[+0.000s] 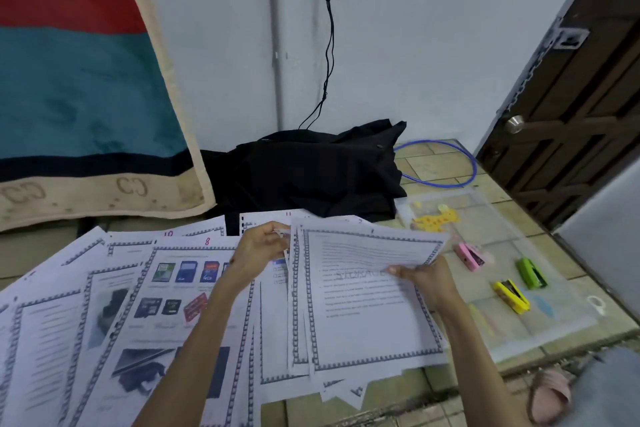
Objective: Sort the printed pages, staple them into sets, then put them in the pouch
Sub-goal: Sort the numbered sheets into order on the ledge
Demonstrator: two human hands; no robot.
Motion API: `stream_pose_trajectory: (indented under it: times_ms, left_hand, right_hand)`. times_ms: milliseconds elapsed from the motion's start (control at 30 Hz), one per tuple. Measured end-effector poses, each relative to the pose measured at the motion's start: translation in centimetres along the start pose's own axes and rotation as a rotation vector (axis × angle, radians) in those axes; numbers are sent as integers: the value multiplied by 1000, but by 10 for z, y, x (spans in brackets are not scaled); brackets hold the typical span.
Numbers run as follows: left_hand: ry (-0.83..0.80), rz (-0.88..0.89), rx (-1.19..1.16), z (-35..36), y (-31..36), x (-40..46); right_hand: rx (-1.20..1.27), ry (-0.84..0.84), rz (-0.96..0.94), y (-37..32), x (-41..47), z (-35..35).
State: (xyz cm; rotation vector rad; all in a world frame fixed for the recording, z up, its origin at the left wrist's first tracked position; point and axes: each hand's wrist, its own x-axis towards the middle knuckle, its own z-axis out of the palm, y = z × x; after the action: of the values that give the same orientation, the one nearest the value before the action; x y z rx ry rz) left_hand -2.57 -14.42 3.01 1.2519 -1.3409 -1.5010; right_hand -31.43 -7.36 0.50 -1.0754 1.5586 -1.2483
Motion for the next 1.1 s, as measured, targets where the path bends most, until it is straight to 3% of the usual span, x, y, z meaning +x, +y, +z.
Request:
stream_pose_trajectory:
  times_ms: [100, 167, 233, 267, 367, 433, 600, 667, 733, 800, 833, 1000, 1100]
  left_hand:
    - [-254, -121, -81, -18, 10, -10]
    - [-89, -120, -93, -28, 8, -4]
    - [208, -92, 254, -37, 1, 12]
    - [237, -118, 484, -39, -2, 19]
    - [123, -190, 1033, -32, -8, 32]
    - [140, -223, 1139, -28, -11, 37]
    - [223, -205, 1045, -24, -16, 46]
    - [301, -64, 941, -24, -15, 43]
    - [375, 81, 599, -22, -12, 32]
    - [340, 55, 248, -19, -8, 17]
    - [327, 19, 192, -17, -8, 10]
    - [318, -48, 420, -9, -18, -1]
    - [265, -103, 534, -8, -22, -3]
  right_hand:
    - [-19, -4, 2, 5, 3, 3]
    - [43, -9, 55, 7, 1, 6]
    - [106, -21, 93, 12, 2, 8]
    - [114, -32, 91, 17, 4, 7]
    - [136, -11, 69, 27, 7, 5]
    - [153, -24, 41, 28, 4, 4]
    - [76, -6, -26, 24, 2, 2]
    - [72, 19, -33, 21, 5, 7]
    - [97, 21, -14, 16, 8, 13]
    - [119, -16, 46, 13, 13, 18]
    - [77, -39, 86, 12, 15, 20]
    - [-17, -54, 109, 11, 19, 36]
    - [-179, 47, 21, 14, 18, 42]
